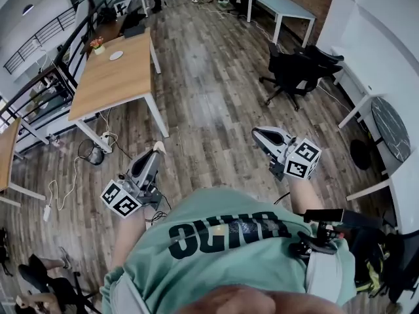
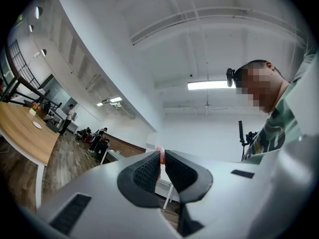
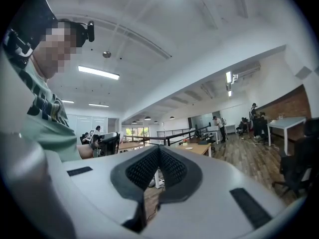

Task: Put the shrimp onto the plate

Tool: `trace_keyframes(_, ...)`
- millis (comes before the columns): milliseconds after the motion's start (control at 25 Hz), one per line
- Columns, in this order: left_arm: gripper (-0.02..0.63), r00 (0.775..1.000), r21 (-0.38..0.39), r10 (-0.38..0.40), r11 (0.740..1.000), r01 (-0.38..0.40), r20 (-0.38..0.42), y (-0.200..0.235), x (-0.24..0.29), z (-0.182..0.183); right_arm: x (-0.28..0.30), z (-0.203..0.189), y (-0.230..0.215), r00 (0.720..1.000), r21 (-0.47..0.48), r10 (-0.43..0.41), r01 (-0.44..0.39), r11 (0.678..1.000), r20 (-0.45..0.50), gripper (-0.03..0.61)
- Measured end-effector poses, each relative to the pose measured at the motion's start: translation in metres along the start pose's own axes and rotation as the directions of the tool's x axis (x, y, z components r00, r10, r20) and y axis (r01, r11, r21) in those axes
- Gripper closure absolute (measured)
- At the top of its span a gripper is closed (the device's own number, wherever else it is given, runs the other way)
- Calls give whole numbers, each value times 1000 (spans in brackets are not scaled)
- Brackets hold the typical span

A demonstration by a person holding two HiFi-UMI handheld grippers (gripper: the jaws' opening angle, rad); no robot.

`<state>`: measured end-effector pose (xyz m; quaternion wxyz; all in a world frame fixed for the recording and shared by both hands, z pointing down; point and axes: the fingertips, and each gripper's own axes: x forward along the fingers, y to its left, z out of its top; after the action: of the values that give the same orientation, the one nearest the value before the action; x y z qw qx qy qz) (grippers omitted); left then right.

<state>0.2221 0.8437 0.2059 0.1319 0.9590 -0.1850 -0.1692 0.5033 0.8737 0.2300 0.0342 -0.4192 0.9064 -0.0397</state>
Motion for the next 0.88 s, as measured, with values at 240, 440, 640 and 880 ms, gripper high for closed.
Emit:
trace_keyframes(240, 583, 1000, 3, -2, 1000, 2, -9, -9, 28, -15, -19, -4, -24, 1000, 2, 4, -4, 1000, -2, 571)
trace_keyframes(440, 583, 1000, -3, 6, 1000, -6, -18, -22, 55, -31, -38, -2, -44, 1000, -1, 26, -26, 1000, 0, 571)
trace_keyframes(640, 583, 998, -15, 36, 999, -37, -44, -34, 81, -52, -57, -6, -66, 998, 11, 60, -60, 998, 8, 571)
trace_keyframes(880, 583, 992, -28, 79, 996, -82, -102, -48, 103, -76, -72, -20, -89, 994, 63, 106, -108, 992, 27, 571)
